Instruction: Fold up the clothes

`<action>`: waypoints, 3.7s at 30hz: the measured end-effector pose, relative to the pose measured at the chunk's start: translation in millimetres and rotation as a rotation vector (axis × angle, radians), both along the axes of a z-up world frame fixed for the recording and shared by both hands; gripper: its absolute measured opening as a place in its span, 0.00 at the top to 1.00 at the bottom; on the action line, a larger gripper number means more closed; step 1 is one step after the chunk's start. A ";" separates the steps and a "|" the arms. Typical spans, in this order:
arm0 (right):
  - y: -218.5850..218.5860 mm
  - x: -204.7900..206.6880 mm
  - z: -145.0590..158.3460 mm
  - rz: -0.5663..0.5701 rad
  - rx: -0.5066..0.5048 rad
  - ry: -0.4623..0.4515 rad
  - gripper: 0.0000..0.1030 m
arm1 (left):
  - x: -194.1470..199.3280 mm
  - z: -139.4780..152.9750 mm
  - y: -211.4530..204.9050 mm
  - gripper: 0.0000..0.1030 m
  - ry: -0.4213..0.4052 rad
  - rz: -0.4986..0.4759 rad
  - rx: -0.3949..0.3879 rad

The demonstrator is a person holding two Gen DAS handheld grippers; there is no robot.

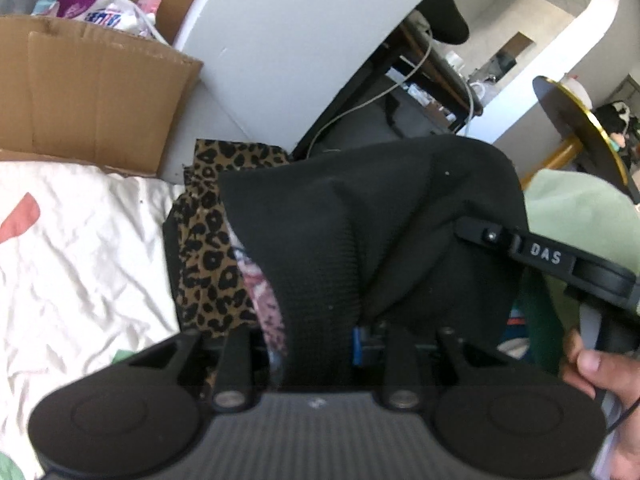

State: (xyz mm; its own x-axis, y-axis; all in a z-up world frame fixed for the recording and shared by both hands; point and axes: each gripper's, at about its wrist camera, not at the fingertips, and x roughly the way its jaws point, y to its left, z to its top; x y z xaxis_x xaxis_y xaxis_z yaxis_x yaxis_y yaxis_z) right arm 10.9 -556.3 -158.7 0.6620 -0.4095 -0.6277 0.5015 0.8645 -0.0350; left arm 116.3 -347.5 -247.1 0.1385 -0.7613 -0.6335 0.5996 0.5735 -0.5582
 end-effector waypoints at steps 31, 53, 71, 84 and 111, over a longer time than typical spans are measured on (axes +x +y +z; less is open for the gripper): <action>-94.5 146.9 -95.8 0.037 0.106 0.139 0.94 | 106.4 -78.2 -57.9 0.71 0.039 0.031 -0.010; -118.7 195.1 -93.4 -0.085 -0.078 0.341 0.71 | 129.5 -118.6 -55.9 0.69 0.154 0.129 -0.051; -25.0 104.3 -125.5 -0.022 -0.021 0.033 0.71 | 145.2 -115.0 -50.6 0.64 0.165 0.080 -0.028; -13.2 56.1 -182.8 -0.084 0.032 0.112 0.70 | 155.2 -96.6 -47.0 0.58 0.101 0.026 0.018; 15.0 53.7 -170.7 -0.010 0.099 -0.019 0.68 | 206.4 -127.8 -49.8 0.68 0.272 0.105 -0.094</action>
